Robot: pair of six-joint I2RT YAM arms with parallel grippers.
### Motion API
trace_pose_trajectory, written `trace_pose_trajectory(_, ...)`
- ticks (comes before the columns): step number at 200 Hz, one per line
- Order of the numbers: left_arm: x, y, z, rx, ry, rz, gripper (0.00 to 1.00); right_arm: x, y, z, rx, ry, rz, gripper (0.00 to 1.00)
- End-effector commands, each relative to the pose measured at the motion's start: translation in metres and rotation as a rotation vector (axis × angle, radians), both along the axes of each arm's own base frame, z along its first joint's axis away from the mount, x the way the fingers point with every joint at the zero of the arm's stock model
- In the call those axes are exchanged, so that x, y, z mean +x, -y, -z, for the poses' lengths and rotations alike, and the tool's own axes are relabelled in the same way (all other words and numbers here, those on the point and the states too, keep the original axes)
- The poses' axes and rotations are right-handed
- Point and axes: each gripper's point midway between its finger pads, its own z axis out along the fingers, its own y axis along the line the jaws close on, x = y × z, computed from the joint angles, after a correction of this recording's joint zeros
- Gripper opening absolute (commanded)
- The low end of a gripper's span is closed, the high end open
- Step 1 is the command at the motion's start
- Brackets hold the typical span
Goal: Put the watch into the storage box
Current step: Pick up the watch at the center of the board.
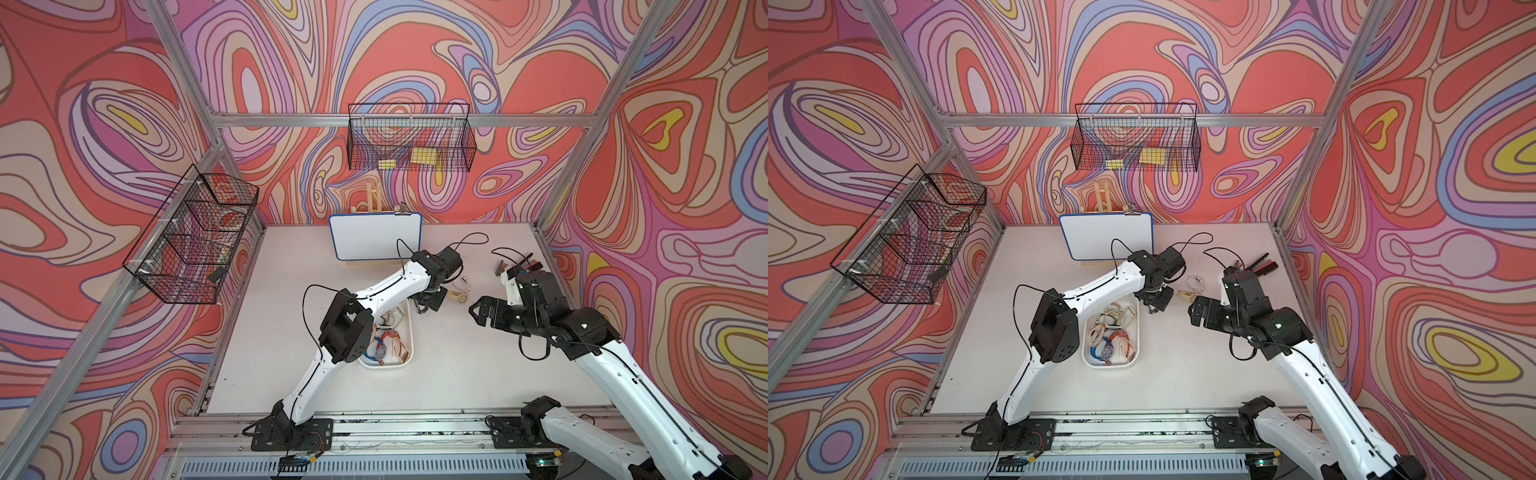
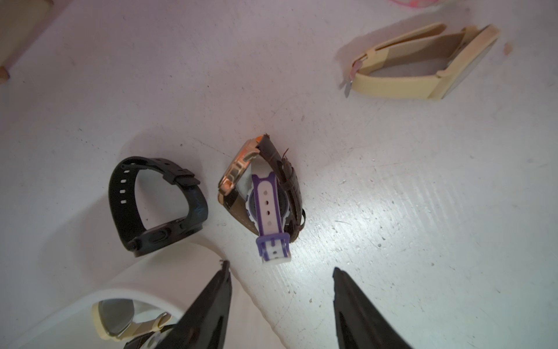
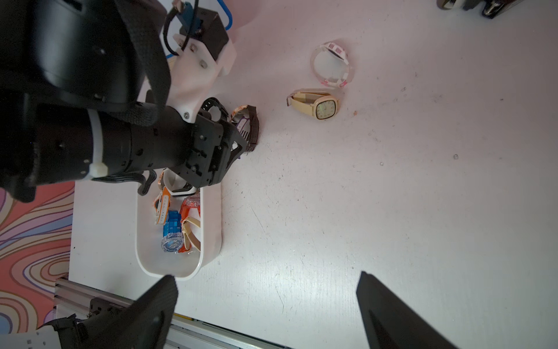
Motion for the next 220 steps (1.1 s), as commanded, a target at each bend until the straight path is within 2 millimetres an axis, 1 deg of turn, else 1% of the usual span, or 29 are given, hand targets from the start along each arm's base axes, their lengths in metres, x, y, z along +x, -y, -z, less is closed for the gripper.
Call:
trace_pose_trajectory(1, 0.006, -0.006, 0.011, 0.039, -0.011, -0.002, 0.56, 0.001, 0.001, -0.007, 0.009, 0.028, -0.001, 0.98)
trace_pose_trajectory(43, 0.010, -0.004, 0.019, 0.047, -0.010, -0.005, 0.51, 0.000, 0.001, -0.005, 0.004, 0.028, -0.004, 0.98)
trace_pose_trajectory(65, 0.011, -0.005, 0.026, 0.064, -0.014, 0.000, 0.51, 0.000, 0.003, -0.004, 0.000, 0.031, -0.001, 0.98)
trace_pose_trajectory(95, 0.014, -0.004, 0.030, 0.067, -0.010, 0.002, 0.50, 0.000, 0.002, -0.002, 0.000, 0.029, -0.001, 0.98)
trace_pose_trajectory(129, 0.014, -0.005, 0.036, 0.067, -0.027, -0.008, 0.43, 0.001, 0.002, -0.002, -0.001, 0.029, 0.002, 0.98)
trace_pose_trajectory(146, 0.016, -0.004, 0.033, 0.061, -0.018, -0.010, 0.38, 0.002, 0.002, -0.001, 0.000, 0.031, 0.002, 0.98)
trace_pose_trajectory(167, 0.017, -0.003, 0.033, 0.059, -0.015, -0.009, 0.37, 0.002, 0.002, 0.000, -0.002, 0.030, 0.002, 0.98)
trace_pose_trajectory(194, 0.014, -0.003, 0.032, 0.055, -0.026, -0.008, 0.26, 0.002, 0.003, 0.000, -0.004, 0.033, 0.002, 0.98)
trace_pose_trajectory(220, 0.015, -0.002, 0.019, 0.027, -0.002, -0.010, 0.20, 0.003, 0.003, -0.001, -0.006, 0.038, 0.005, 0.98)
